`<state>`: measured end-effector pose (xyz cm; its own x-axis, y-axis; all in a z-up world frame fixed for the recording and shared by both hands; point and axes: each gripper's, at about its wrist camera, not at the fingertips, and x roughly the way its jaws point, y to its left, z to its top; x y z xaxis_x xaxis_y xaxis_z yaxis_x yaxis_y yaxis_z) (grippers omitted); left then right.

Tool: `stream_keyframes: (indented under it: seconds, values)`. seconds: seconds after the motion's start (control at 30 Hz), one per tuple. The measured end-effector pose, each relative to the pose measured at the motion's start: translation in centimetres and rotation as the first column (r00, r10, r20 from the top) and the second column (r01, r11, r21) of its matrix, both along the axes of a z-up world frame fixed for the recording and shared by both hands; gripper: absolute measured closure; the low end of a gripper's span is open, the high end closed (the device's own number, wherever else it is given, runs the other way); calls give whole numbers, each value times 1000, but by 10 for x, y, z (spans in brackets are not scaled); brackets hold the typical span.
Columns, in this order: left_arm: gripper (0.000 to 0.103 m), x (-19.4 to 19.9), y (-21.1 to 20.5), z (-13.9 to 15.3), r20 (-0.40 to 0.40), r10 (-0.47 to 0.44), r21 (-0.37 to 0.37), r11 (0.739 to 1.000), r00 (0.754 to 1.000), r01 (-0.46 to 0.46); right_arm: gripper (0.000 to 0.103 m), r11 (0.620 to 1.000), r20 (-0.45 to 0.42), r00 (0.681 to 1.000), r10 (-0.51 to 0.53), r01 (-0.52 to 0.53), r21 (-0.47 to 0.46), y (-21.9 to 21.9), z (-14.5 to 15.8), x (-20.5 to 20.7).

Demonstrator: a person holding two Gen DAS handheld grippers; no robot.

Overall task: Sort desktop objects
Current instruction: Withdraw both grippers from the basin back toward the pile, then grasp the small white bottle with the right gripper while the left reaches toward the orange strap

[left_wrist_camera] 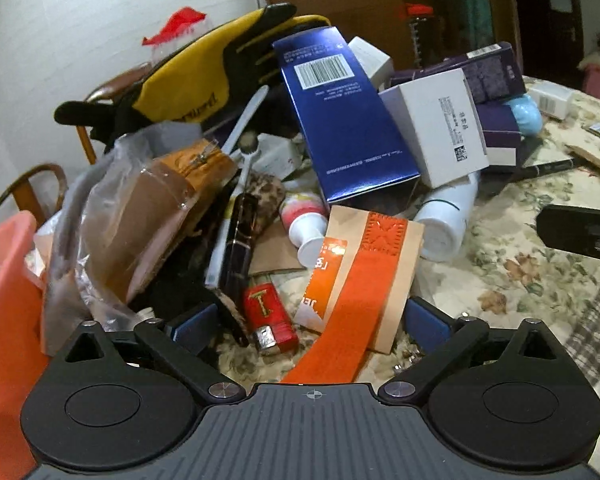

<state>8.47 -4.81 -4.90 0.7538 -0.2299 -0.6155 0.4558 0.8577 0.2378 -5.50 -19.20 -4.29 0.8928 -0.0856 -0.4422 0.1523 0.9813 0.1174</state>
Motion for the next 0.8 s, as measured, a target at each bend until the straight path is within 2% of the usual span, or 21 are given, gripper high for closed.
stream_keyframes:
  seconds: [0.07, 0.13, 0.2, 0.23, 0.33, 0.43, 0.47, 0.5, 0.57, 0.73, 0.8]
  values:
    - [0, 1, 0, -2, 11, 3, -8, 1000, 1000, -3, 0, 1000, -11, 1000, -7, 7, -24, 3, -2, 7]
    - [6, 2, 2, -2, 5, 16, -27, 1000, 1000, -16, 0, 999, -13, 1000, -14, 13, -38, 5, -4, 13]
    - [19, 0, 4, 0, -1, -8, -46, 999, 1000, 8, 0, 999, -14, 1000, -11, 11, -42, 7, -6, 15]
    - [22, -2, 3, 0, 6, -13, -41, 999, 1000, 13, 0, 999, -16, 1000, -10, 9, -40, 7, -7, 16]
    - [45, -12, 0, 0, 60, -13, 14, 1000, 998, 12, 0, 999, -32, 999, -12, 11, -38, 7, -8, 19]
    - [62, -18, 13, 5, 58, -27, -21, 999, 998, 28, 0, 999, -36, 999, -15, 13, -36, 7, -8, 20]
    - [81, -19, 18, 7, 46, -22, -46, 999, 999, 24, 0, 999, -42, 999, -14, 12, -39, 8, -8, 21]
    - [90, -18, 24, 9, 24, -17, -80, 997, 1000, 19, 0, 999, -47, 999, -11, 9, -44, 9, -7, 23]
    - [90, -21, 35, 15, 16, -12, -128, 992, 1000, 14, 0, 999, -50, 999, 0, -3, -46, 12, -8, 27]
    - [90, -21, 41, 17, 20, -3, -124, 992, 1000, 6, 0, 997, -70, 997, 18, -24, -75, 29, -8, 45]
    - [86, -20, 41, 15, 12, -9, -120, 993, 1000, 11, 0, 996, -74, 997, 0, -7, -89, 35, -8, 55]
